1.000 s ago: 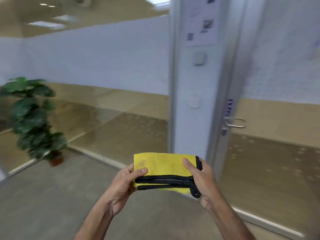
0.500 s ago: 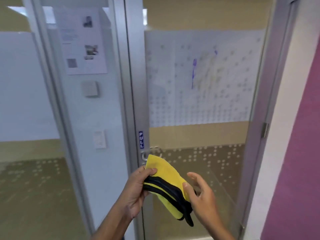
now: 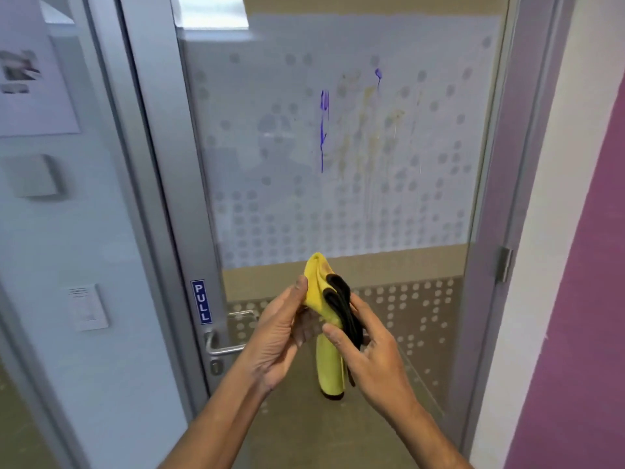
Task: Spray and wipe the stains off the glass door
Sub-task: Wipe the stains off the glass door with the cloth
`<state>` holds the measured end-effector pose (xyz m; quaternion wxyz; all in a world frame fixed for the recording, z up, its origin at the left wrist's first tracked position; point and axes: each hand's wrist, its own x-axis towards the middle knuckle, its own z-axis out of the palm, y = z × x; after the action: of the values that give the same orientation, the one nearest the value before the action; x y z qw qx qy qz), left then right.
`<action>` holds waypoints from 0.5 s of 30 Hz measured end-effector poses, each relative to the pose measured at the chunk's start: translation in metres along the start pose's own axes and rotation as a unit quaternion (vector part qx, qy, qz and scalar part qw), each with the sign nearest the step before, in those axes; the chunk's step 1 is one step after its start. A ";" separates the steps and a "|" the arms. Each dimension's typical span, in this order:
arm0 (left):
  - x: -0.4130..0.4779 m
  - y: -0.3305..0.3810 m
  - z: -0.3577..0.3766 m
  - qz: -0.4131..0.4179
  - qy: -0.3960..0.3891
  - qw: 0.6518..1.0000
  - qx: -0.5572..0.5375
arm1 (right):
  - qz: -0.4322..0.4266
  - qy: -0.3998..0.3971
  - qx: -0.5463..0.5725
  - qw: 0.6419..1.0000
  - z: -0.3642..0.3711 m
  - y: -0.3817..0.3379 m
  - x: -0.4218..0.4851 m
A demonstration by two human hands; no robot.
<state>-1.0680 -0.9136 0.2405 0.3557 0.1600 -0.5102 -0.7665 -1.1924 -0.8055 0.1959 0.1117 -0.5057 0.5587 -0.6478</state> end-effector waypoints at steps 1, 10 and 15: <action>0.011 -0.006 0.002 0.008 -0.002 1.000 0.006 | 0.006 -0.003 0.023 1.000 -0.006 0.007 0.011; 0.082 -0.023 0.027 0.062 0.023 0.997 -0.030 | 0.058 -0.037 0.166 0.984 -0.049 0.046 0.094; 0.110 -0.011 0.028 0.054 0.019 0.995 -0.086 | 0.101 0.003 0.225 0.969 -0.061 0.052 0.129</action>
<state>-1.1655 -0.9702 0.2558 0.4185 0.1156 -0.4432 -0.7843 -1.3218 -0.8778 0.2294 0.2858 -0.4066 0.4475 -0.7435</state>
